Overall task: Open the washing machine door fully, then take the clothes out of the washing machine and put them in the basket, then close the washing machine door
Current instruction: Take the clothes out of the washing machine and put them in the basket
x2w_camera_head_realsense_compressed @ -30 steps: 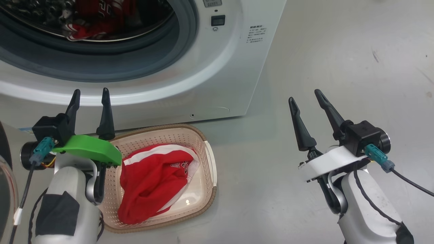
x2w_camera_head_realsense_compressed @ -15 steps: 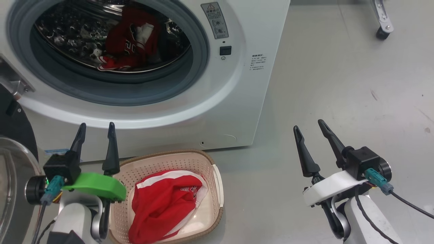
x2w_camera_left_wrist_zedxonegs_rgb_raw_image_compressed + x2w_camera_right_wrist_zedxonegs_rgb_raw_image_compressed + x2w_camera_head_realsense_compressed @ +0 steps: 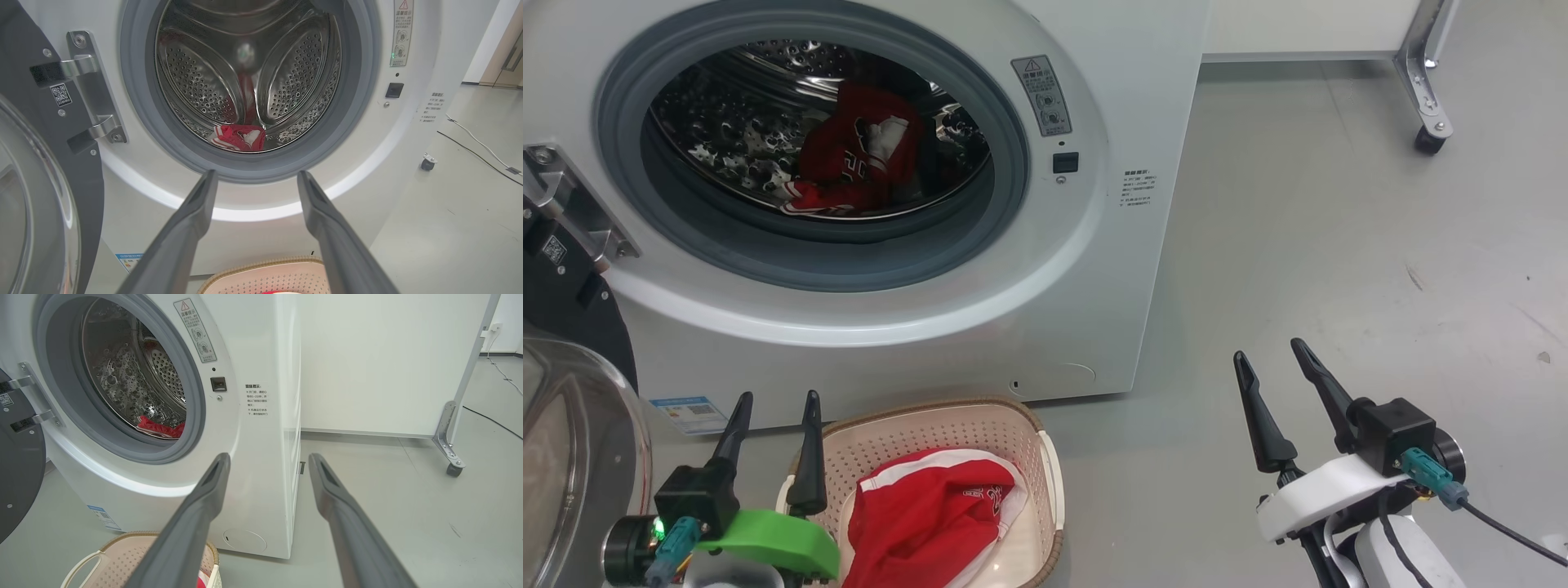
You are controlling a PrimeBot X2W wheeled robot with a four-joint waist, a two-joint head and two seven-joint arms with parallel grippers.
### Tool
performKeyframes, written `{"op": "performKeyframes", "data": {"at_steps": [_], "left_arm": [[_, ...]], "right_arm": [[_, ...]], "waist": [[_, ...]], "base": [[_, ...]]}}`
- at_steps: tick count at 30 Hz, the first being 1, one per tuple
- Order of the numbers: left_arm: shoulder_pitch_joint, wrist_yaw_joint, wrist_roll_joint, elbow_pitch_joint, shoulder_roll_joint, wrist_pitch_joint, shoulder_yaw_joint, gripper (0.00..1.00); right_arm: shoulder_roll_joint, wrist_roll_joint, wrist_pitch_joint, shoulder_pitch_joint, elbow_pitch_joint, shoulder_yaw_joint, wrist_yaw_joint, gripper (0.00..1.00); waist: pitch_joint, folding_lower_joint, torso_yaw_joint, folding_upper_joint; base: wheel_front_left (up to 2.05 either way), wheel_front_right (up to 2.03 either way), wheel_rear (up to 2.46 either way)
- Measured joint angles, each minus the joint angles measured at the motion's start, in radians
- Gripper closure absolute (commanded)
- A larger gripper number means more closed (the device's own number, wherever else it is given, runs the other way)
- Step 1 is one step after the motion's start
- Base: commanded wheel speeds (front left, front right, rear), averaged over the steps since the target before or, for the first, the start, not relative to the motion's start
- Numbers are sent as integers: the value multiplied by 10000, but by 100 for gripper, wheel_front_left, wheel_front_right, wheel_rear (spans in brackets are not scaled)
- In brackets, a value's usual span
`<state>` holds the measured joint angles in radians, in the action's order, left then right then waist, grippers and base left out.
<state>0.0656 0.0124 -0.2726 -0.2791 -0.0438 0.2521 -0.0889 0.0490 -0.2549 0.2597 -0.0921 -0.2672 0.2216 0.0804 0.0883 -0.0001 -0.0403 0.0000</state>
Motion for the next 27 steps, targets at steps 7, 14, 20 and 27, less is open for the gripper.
{"op": "performKeyframes", "data": {"at_steps": [7,14,20,27], "left_arm": [[-503,-209,-17,426,-6,-17,0,0],[-932,-397,-19,965,-8,-134,-63,0],[-1140,-487,-21,1285,-10,-234,-115,0],[-1329,-514,-21,1645,-13,-364,-174,0]], "right_arm": [[-2,0,-2,278,29,19,0,0],[-6,4,0,403,136,27,0,0],[-8,4,-2,404,188,58,2,0],[-10,4,-2,405,242,63,2,0]], "waist": [[-115,0,-69,0],[-121,0,-108,0],[-101,0,-104,0],[-88,0,-115,0]], "base": [[0,0,0],[0,0,0],[0,0,0],[0,0,0]]}}
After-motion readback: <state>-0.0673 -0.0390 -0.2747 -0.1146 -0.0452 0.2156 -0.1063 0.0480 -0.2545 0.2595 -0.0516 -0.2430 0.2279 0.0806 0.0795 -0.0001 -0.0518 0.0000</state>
